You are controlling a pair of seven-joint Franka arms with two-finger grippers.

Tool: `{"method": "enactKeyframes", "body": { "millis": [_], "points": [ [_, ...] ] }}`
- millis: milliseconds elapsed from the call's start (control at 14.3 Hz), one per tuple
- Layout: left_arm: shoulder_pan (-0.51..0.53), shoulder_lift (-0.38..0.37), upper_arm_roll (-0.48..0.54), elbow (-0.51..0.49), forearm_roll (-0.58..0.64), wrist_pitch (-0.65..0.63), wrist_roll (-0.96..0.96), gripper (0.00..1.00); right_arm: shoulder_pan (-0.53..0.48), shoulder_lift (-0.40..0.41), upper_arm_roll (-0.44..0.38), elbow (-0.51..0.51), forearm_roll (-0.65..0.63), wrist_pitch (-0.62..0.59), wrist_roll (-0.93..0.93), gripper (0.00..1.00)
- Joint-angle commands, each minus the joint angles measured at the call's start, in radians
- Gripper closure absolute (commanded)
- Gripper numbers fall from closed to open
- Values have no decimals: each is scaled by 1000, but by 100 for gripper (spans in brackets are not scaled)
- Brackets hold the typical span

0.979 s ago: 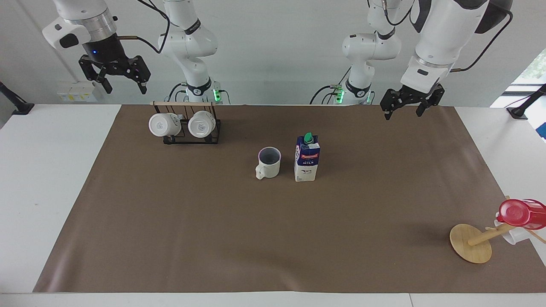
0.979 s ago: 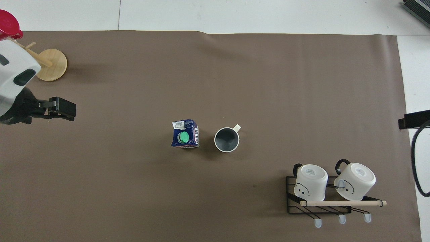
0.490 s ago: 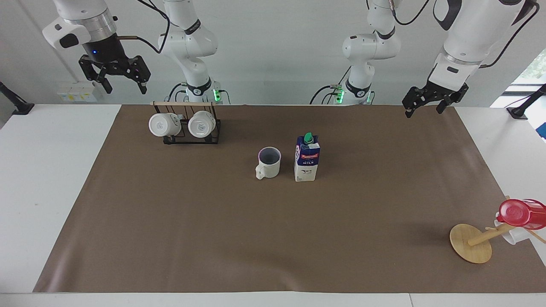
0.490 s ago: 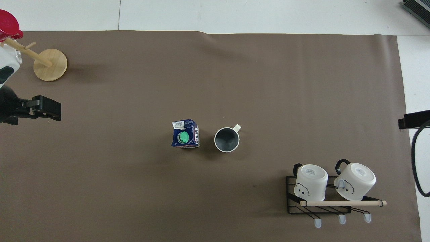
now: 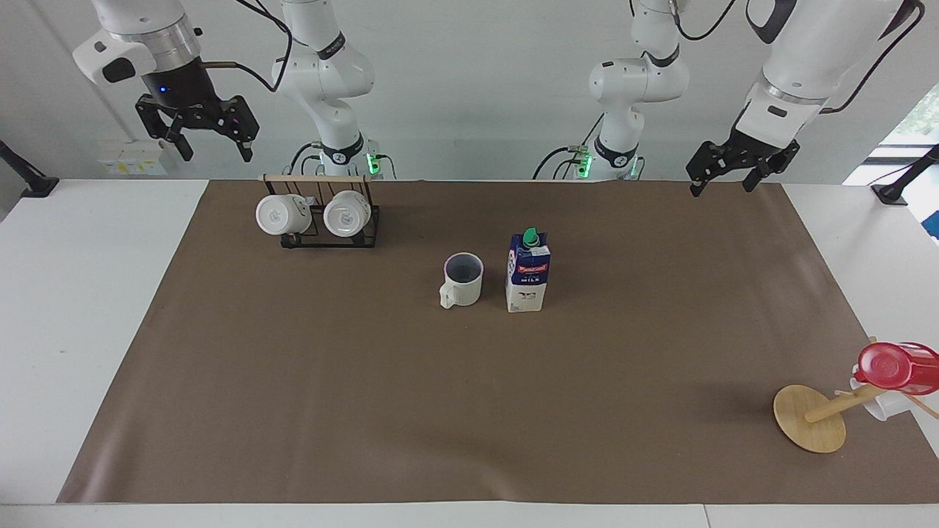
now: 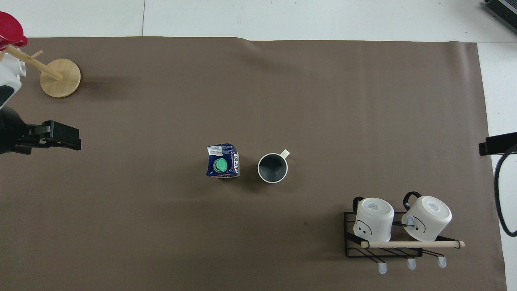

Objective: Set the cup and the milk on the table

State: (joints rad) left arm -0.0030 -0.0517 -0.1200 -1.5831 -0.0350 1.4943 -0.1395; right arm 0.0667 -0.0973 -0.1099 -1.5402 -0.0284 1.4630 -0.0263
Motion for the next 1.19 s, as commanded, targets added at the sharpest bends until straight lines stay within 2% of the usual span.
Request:
{"method": "enactKeyframes", "body": {
  "millis": [0,350,559,1119],
  "points": [
    [21,-28,-3,-31,-22,7,26,0,-10,-5,7,6,7,-16,16,0],
    [32,-27,-3,-29,-22,9,30,0,-10,-5,7,6,7,-16,16,0],
    [31,-23,-4,-28,-22,33,136,0,-10,-5,7,6,7,-16,16,0],
    [24,-23,-4,-29,-23,32,123,0,-10,-5,7,6,7,-16,16,0]
  ]
}}
